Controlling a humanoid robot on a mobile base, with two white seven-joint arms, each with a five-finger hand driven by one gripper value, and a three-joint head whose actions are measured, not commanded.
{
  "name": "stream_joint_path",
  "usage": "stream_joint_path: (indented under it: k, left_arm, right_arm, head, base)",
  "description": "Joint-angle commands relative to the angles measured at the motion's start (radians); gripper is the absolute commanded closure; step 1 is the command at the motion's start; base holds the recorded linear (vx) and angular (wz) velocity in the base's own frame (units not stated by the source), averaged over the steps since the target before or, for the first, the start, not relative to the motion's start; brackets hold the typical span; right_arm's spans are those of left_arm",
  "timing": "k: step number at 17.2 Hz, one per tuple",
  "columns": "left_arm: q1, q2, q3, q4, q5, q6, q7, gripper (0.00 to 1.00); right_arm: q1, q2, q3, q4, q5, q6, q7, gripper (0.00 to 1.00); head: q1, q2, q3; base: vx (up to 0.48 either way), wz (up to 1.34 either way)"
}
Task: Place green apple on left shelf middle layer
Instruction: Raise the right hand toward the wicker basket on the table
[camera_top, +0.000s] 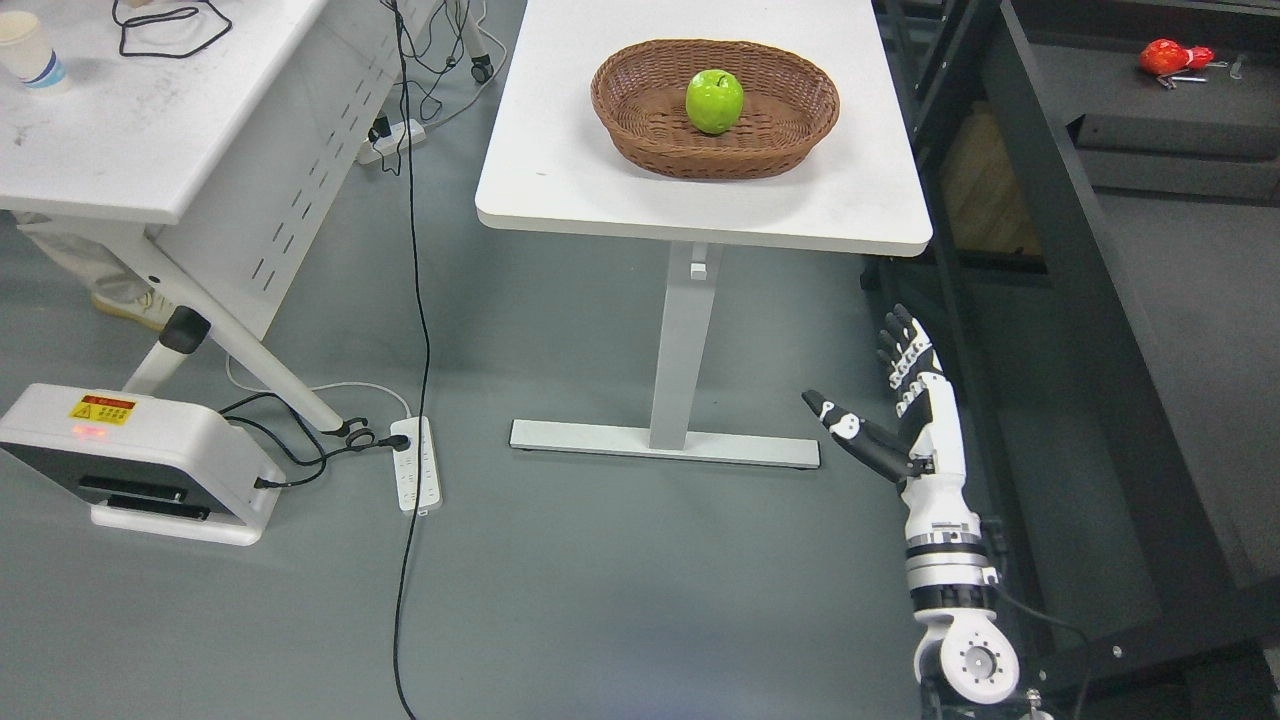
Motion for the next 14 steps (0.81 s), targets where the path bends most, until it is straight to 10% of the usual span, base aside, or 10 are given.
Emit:
stream_joint_path:
  k: [1, 8, 12, 14]
  left_arm:
    - [0.009, 0.017, 0.000, 0.000, 0.000, 0.001, 0.001, 0.00]
    - [0.009, 0.017, 0.000, 0.000, 0.000, 0.001, 0.001, 0.00]
    - [0.009, 0.017, 0.000, 0.000, 0.000, -0.001, 0.000, 0.00]
    - [0.009, 0.017, 0.000, 0.000, 0.000, 0.001, 0.000, 0.00]
  right_arm:
    - [0.001, -0.017, 0.000, -0.001, -0.001, 0.000, 0.000, 0.00]
    - [0.001, -0.017, 0.014, 0.002, 0.020, -0.021, 0.006, 0.00]
    - [-0.057, -0.035, 0.017, 0.004, 0.708, -0.054, -0.026, 0.00]
    - [-0.070, -0.037, 0.017, 0.002, 0.804, -0.053, -0.028, 0.00]
  head:
    - [0.0000, 0.000, 0.000]
    - [0.0000, 0.000, 0.000]
    - [0.0000, 0.000, 0.000]
    - [0.0000, 0.000, 0.000]
  base:
    - [0.000, 0.00]
    - [0.000, 0.00]
    - [0.000, 0.00]
    - [0.000, 0.00]
